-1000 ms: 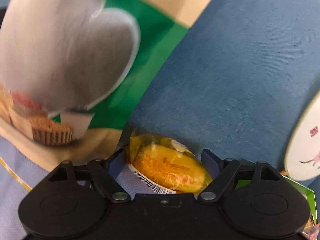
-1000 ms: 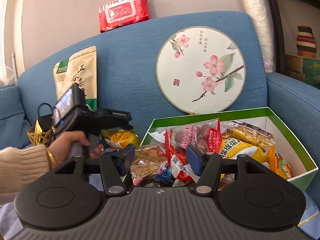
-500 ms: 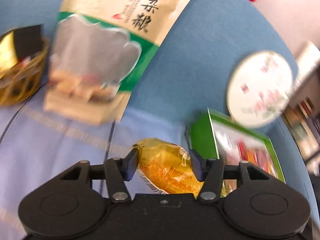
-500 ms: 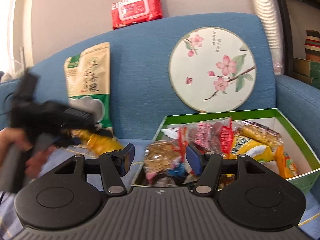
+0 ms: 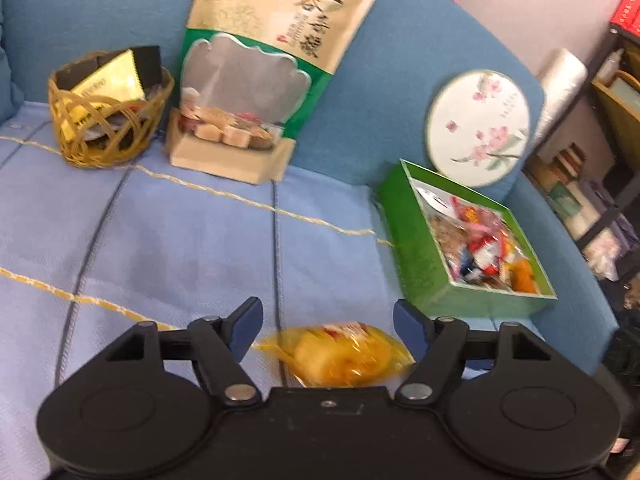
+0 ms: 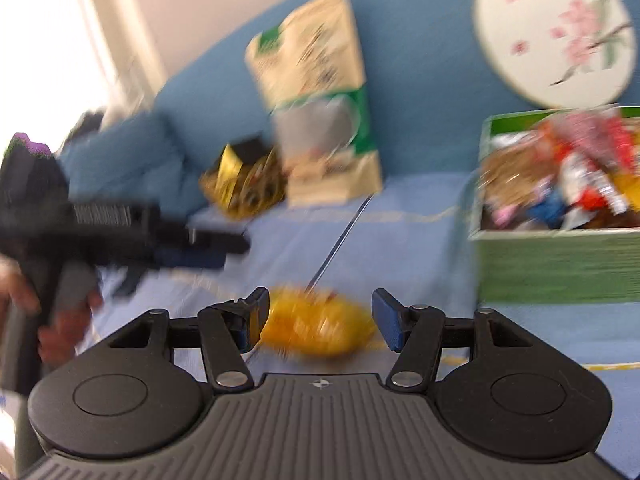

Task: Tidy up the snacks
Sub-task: 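Move the left tool to the yellow mango packet and grasp it, then carry the yellow packet with the left tool and release it into the box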

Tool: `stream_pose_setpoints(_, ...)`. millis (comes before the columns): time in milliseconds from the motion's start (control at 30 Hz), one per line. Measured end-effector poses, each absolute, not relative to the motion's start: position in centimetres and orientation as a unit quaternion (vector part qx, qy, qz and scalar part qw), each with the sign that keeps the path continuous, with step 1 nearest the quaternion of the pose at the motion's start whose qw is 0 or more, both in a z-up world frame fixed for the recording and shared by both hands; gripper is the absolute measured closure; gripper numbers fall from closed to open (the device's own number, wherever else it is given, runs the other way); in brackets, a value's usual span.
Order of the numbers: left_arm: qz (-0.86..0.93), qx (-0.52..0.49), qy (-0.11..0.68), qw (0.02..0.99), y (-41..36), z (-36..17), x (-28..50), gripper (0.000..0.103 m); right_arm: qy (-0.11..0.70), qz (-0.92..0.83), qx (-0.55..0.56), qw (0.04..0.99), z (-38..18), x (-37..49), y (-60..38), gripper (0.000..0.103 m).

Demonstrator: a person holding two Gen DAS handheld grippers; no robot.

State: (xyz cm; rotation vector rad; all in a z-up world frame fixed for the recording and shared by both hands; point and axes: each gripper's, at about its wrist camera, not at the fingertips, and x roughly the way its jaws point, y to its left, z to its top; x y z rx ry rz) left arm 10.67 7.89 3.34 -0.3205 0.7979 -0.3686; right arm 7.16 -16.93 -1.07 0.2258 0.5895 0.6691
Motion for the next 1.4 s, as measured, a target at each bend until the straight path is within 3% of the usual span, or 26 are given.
stream_pose_setpoints(433,-0.211,-0.148,0.401,0.879,6.6,0.8,10.8,0.0,0.294,0.328,0.108,0.891,-2.1,7.7,-17.3,0.008)
stream_pose_setpoints(533,-0.212,-0.145,0.407,0.877,6.6,0.1,10.9,0.012,0.296,0.327,0.107,0.891,-2.4,8.0,-17.2,0.008)
stream_pose_setpoints(567,-0.211,-0.141,0.407,0.878,6.6,-0.1,10.9,0.02,0.297,0.326,0.102,0.892,-2.5,8.1,-16.9,0.009)
stream_pose_setpoints(600,-0.209,-0.136,0.408,0.878,6.5,-0.4,11.1,0.042,0.296,0.326,0.093,0.893,-2.7,8.2,-16.5,0.012)
stream_pose_setpoints(633,-0.207,-0.131,0.413,0.877,6.4,-0.8,11.3,0.055,0.289,0.322,0.085,0.897,-2.9,8.2,-16.3,0.022)
stream_pose_setpoints(667,-0.204,-0.127,0.415,0.878,6.4,-1.1,11.5,0.058,0.282,0.323,0.073,0.901,-2.8,8.2,-16.0,0.034)
stream_pose_setpoints(733,-0.203,-0.132,0.412,0.878,6.5,-1.2,11.6,0.062,0.282,0.323,0.061,0.901,-2.7,8.4,-15.9,0.04)
stream_pose_setpoints(800,-0.207,-0.131,0.409,0.879,6.4,-0.9,11.4,0.075,0.287,0.321,0.064,0.9,-2.5,8.5,-16.2,0.045)
stream_pose_setpoints(933,-0.21,-0.128,0.399,0.883,5.7,0.4,11.3,0.077,0.27,0.306,0.049,0.912,-1.6,8.0,-16.4,0.055)
stream_pose_setpoints(1400,-0.3,-0.077,0.313,0.898,-5.7,7.3,14.3,0.077,0.16,0.185,0.099,0.965,3.1,7.9,-26.7,0.056)
